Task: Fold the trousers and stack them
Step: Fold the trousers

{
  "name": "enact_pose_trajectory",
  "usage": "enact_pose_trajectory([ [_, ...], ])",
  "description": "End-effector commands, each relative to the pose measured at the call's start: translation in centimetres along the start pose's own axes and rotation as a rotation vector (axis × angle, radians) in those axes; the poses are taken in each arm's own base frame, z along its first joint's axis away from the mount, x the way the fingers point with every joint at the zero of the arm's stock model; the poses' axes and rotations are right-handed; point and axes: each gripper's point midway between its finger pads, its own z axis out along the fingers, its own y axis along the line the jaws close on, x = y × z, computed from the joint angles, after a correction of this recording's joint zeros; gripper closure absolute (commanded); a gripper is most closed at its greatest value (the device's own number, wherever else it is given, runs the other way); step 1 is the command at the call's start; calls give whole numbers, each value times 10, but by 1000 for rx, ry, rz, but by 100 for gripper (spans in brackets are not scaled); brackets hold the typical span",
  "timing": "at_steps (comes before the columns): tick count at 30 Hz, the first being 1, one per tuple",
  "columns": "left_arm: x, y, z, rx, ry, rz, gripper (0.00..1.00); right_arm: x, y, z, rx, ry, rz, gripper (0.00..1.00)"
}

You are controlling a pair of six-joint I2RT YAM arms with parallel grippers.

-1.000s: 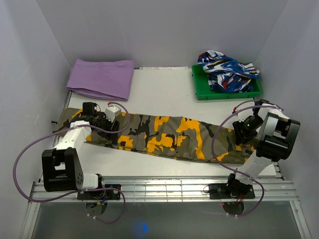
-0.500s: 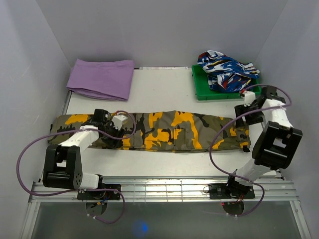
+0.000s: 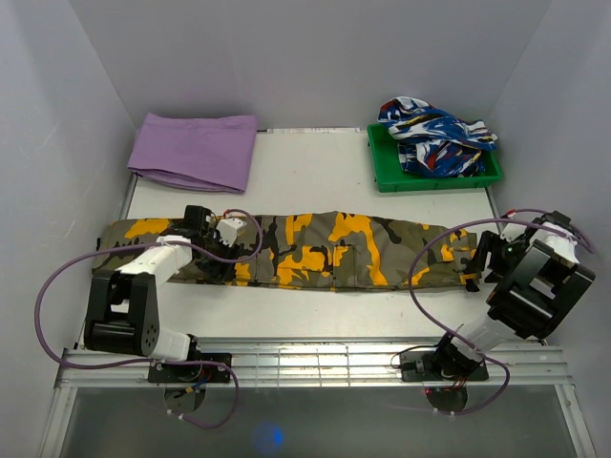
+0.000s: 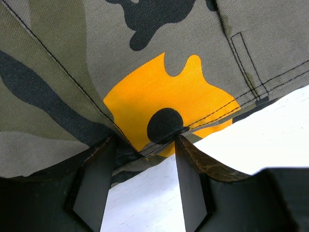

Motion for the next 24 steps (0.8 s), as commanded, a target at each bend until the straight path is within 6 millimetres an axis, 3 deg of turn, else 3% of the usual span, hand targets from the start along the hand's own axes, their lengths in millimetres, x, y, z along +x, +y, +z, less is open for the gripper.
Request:
enact_pose_trajectory([
  [1, 25, -3, 15, 10, 90, -18, 36, -6, 18, 8, -111, -31, 64, 31],
  [8, 23, 2, 14, -8, 98, -27, 36, 1, 25, 21, -169, -15, 97, 36],
  [13, 20, 3, 13, -13, 93, -29, 36, 2, 25, 22, -169, -11, 105, 48],
  [18, 20, 3, 14, -11, 96, -29, 36, -11, 22, 12, -140, -56, 85, 65],
  [24, 24, 4, 17, -13, 107, -28, 36, -32, 14, -4, -85, -108, 41, 71],
])
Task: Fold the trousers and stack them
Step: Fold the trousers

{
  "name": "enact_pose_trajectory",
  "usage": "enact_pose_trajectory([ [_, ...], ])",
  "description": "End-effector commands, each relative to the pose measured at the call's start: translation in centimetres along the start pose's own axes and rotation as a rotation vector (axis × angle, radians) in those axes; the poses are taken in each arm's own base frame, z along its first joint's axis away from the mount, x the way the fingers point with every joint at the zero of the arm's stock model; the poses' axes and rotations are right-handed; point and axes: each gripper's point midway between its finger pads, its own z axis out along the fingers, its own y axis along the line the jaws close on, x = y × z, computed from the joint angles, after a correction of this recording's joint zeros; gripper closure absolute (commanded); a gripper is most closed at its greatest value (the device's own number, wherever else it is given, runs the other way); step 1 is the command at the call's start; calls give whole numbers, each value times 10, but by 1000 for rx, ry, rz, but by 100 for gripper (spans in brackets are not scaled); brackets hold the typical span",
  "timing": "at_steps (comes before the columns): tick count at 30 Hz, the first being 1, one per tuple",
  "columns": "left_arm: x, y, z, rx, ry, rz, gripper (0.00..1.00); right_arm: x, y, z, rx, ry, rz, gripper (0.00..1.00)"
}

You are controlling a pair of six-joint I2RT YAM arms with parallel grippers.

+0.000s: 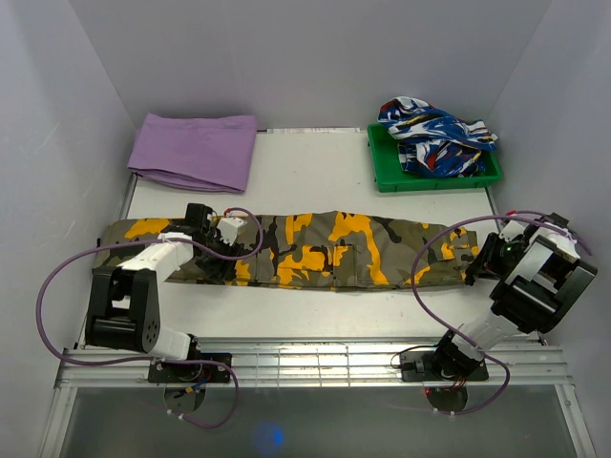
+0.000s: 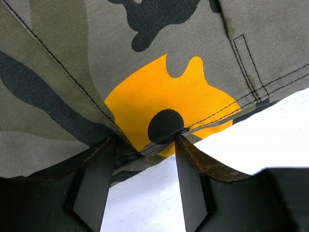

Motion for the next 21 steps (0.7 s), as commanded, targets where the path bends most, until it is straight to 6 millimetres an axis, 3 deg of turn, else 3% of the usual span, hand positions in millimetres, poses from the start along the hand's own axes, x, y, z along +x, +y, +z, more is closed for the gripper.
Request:
enact_pose_trajectory([
  [1, 23, 2, 19, -2, 77, -3, 36, -31, 2, -21, 32, -97, -56, 70],
  [4, 22, 2, 20, 0, 79, -8, 37, -32, 0, -23, 41, -84, -58, 57],
  [7, 21, 1, 20, 3, 78, -11, 37, -29, -2, -22, 48, -73, -58, 56],
  [11, 19, 3, 20, 0, 75, -6, 37, -28, -1, -21, 44, -81, -58, 74],
  [13, 17, 4, 20, -1, 73, -5, 37, -30, -1, -21, 44, -82, -60, 77],
  [15, 16, 3, 20, 0, 73, -8, 36, -30, -4, -19, 53, -72, -57, 72],
  [17, 15, 4, 19, 0, 69, -9, 37, -30, -7, -18, 65, -67, -55, 59],
  [21, 14, 4, 20, 3, 70, -11, 37, -30, -8, -15, 63, -69, -55, 59],
])
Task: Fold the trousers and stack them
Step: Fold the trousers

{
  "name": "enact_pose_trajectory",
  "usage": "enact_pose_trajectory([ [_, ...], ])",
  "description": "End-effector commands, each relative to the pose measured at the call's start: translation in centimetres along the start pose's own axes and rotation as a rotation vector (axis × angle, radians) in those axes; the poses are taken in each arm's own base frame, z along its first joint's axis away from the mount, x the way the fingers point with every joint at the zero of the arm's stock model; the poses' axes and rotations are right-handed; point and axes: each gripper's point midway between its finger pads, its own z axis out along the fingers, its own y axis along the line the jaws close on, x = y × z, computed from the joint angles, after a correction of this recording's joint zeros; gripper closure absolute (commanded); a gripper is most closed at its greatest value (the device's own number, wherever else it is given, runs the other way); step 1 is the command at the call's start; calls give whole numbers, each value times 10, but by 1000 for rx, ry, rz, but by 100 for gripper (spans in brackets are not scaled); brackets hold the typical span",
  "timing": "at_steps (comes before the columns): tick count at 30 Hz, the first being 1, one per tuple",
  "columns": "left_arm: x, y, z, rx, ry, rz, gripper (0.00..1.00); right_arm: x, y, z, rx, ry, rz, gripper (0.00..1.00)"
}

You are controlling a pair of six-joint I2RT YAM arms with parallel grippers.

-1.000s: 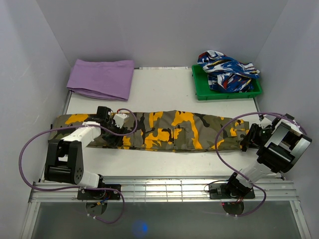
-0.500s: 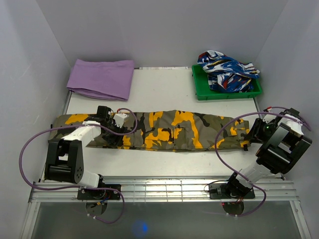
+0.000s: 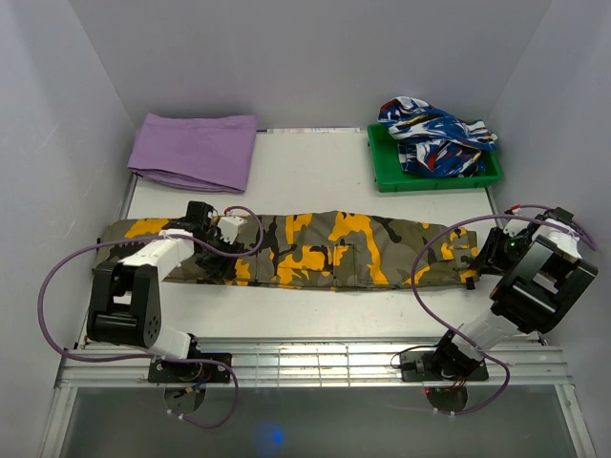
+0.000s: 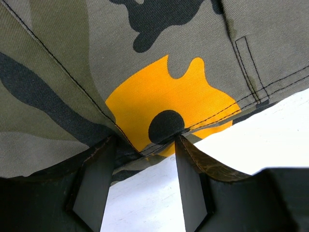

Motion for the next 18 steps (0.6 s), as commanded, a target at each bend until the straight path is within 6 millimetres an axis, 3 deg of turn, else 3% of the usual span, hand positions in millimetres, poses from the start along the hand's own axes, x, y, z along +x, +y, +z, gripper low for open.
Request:
enact_pose_trajectory([
  [1, 14, 3, 20, -3, 50, 2, 37, -10, -1, -1, 11, -25, -17, 60],
  [5, 17, 2, 22, 3, 60, -6, 36, -11, 0, 5, -6, -20, -14, 74],
  [10, 23, 4, 27, -4, 86, -9, 37, -20, 3, 5, -8, -26, -23, 76],
  [11, 22, 5, 27, -6, 84, -7, 37, -22, 4, 4, -8, -30, -28, 87],
  [12, 23, 5, 27, -8, 84, -7, 37, -24, 5, 4, -6, -31, -35, 92],
  [18, 26, 8, 32, -12, 101, -5, 36, -52, 14, -17, -1, -120, -99, 92],
])
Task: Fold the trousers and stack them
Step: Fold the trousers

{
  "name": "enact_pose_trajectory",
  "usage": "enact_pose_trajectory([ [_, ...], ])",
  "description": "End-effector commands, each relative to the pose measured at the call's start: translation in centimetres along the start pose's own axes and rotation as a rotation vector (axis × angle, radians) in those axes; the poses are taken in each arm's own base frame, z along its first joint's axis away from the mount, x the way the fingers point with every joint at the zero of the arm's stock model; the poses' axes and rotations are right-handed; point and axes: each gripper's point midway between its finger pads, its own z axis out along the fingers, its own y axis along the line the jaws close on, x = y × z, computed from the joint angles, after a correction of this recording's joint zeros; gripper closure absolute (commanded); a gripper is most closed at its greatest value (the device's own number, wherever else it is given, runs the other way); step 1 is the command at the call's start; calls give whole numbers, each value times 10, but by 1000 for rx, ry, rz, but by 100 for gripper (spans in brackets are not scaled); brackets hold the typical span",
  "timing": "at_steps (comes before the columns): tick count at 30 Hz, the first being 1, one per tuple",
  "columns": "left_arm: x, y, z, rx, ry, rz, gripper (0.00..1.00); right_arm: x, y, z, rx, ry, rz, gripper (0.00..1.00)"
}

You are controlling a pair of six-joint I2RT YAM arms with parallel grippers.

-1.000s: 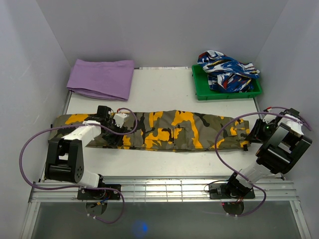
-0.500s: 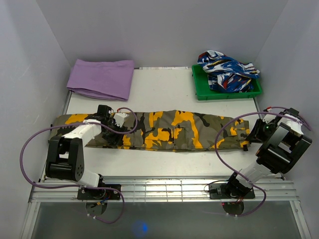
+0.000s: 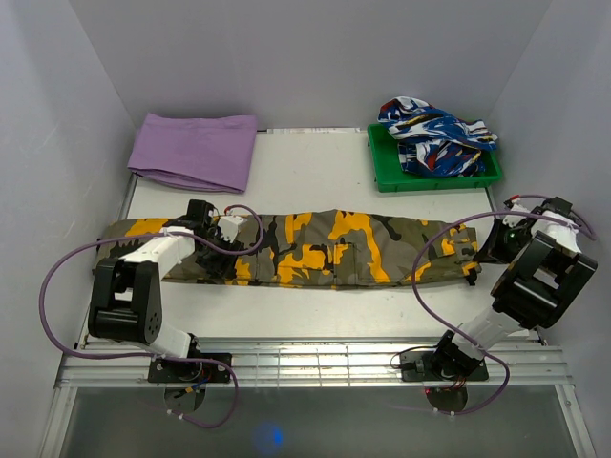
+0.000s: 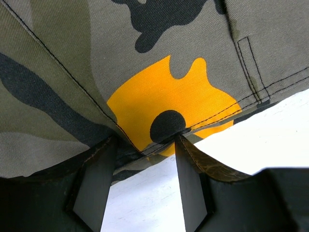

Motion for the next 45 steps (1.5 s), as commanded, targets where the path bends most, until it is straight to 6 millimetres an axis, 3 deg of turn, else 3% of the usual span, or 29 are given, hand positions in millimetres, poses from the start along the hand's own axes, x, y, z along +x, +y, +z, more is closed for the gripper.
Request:
enact_pose_trajectory([
  [1, 26, 8, 31, -22, 84, 12, 37, -39, 10, -24, 6, -120, -77, 92],
  [5, 34, 12, 37, -37, 112, 18, 39, -61, 16, -39, 37, -189, -185, 92],
  [9, 40, 13, 42, -37, 136, 13, 42, -64, 0, -27, 91, -196, -242, 92],
  [13, 42, 13, 44, -37, 145, 13, 44, -44, -29, 11, 136, -115, -240, 92],
  [17, 39, 15, 41, -43, 139, 18, 44, -19, -48, 34, 181, -48, -232, 92],
  [22, 30, 4, 34, 10, 97, 44, 40, -2, -57, 43, 205, -3, -240, 92],
  [26, 17, -8, 14, 64, 37, 94, 36, 5, -53, 33, 218, -4, -293, 92],
  [28, 4, -18, -4, 107, -35, 156, 28, 13, -44, 28, 188, 13, -316, 92],
  [29, -2, -34, -14, 177, -72, 173, 25, 10, -36, 23, 156, -3, -337, 71],
  [32, -38, -49, -52, 215, -236, 259, 12, -3, -14, 5, 92, -63, -391, 35],
  [34, -69, -63, -78, 266, -340, 306, 2, -22, 2, -10, 57, -133, -432, 31],
  [36, -94, -75, -93, 298, -397, 338, 2, -47, 22, -20, 20, -202, -504, 28],
  [39, -115, -83, -93, 332, -424, 343, 2, -69, 48, -24, -36, -255, -593, 27],
  [44, -148, -97, -62, 330, -424, 375, 7, -104, 82, -1, -81, -295, -758, 33],
  [45, -148, -105, -45, 346, -384, 382, 9, -107, 86, 4, -85, -293, -779, 34],
])
